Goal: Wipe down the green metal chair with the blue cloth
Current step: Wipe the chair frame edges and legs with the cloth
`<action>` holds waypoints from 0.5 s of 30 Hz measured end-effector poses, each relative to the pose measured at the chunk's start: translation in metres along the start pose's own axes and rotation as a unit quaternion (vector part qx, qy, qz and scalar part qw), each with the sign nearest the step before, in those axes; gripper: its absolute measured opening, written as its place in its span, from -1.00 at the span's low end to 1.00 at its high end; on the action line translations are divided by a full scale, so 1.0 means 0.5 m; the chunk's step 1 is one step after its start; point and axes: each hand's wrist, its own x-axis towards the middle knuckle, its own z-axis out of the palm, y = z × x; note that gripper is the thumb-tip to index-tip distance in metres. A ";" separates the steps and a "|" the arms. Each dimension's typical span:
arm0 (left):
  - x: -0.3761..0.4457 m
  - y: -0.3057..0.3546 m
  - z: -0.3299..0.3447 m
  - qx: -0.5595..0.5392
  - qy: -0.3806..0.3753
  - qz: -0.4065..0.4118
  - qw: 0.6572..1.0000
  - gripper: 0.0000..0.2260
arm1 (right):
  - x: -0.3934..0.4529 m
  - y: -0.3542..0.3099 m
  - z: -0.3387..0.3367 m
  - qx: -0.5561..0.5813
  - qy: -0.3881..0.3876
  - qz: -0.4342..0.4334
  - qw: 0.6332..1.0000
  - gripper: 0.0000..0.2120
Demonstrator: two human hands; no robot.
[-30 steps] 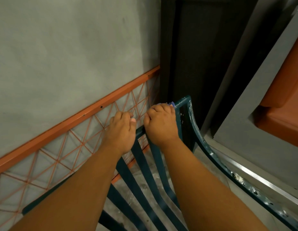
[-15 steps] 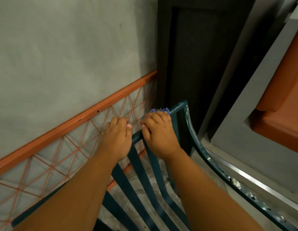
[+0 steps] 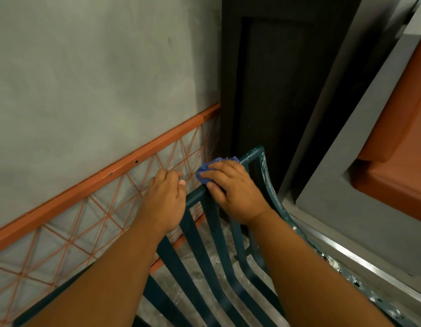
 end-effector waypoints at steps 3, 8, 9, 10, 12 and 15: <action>0.002 -0.001 0.002 -0.001 -0.004 0.002 1.000 -0.68 | 0.046 0.013 0.000 -0.036 0.000 0.115 0.993 -0.75; 0.002 -0.005 0.002 -0.006 -0.004 -0.005 1.000 -0.68 | 0.016 -0.038 0.042 0.007 0.041 0.097 0.994 -0.79; 0.002 -0.004 0.001 -0.006 -0.003 -0.006 1.000 -0.69 | -0.005 -0.037 0.037 0.033 0.049 0.061 0.996 -0.79; 0.002 -0.004 0.001 -0.007 -0.001 -0.005 1.000 -0.69 | -0.018 -0.030 0.027 0.049 0.051 0.038 0.997 -0.77; 0.003 -0.002 0.002 -0.005 0.000 0.001 1.000 -0.69 | -0.014 -0.004 0.008 0.049 0.043 0.036 0.997 -0.76; 0.003 -0.004 0.003 -0.005 -0.007 -0.001 1.000 -0.68 | 0.029 -0.004 0.013 -0.005 0.034 0.131 0.991 -0.77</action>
